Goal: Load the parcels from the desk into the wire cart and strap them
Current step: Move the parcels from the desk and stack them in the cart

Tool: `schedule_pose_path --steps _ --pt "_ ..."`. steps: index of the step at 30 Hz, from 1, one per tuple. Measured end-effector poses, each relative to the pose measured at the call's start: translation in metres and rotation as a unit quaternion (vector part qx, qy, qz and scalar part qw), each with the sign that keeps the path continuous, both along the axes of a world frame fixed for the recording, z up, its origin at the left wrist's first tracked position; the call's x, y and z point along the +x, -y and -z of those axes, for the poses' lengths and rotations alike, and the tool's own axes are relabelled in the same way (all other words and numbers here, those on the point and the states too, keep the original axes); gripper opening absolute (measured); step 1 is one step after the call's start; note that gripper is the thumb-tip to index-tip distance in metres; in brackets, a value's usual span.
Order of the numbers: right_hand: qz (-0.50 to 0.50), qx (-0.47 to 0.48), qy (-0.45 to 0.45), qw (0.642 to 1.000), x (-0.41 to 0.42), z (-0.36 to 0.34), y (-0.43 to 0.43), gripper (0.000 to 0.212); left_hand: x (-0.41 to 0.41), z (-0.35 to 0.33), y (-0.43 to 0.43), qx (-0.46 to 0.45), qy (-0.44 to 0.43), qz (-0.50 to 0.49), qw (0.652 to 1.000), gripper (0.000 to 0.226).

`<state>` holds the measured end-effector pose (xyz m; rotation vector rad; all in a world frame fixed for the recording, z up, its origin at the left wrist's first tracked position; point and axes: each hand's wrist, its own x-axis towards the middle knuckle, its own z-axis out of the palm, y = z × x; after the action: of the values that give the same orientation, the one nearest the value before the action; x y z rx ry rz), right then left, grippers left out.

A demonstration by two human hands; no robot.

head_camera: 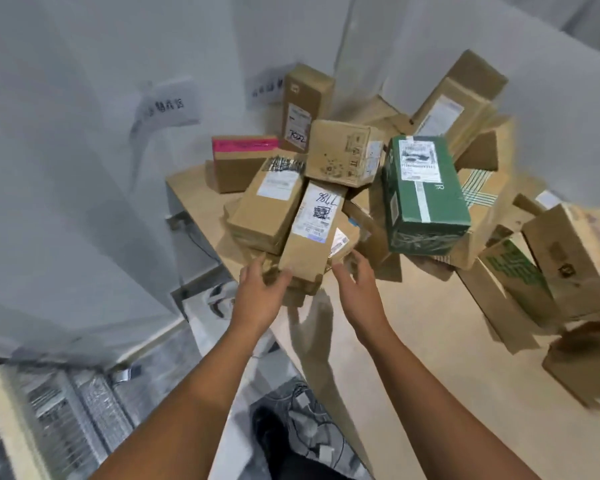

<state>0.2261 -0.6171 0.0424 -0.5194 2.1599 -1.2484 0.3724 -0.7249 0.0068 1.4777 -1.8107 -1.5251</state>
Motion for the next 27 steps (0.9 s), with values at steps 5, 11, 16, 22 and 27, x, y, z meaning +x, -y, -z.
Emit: schedule_pose_path --steps 5,11,16,22,27 --pt "0.011 -0.013 0.102 0.995 -0.029 0.015 0.012 0.052 -0.035 0.016 0.016 0.065 -0.016 -0.001 0.998 0.062" --pt "-0.001 -0.01 0.183 0.983 -0.049 0.032 0.025 0.064 -0.044 0.027 0.009 0.155 -0.111 -0.07 0.979 0.04" --pt "-0.009 -0.009 0.24 0.971 -0.051 0.037 0.022 0.062 -0.042 0.014 -0.02 0.208 -0.177 -0.057 0.96 0.04" --pt "-0.041 -0.05 0.268 0.961 -0.037 0.014 -0.012 0.057 -0.006 -0.016 -0.077 0.228 -0.166 -0.012 0.959 0.053" --pt "-0.089 -0.09 0.27 0.954 -0.011 -0.007 -0.032 0.063 0.023 -0.029 -0.113 0.211 -0.232 -0.035 0.949 0.061"
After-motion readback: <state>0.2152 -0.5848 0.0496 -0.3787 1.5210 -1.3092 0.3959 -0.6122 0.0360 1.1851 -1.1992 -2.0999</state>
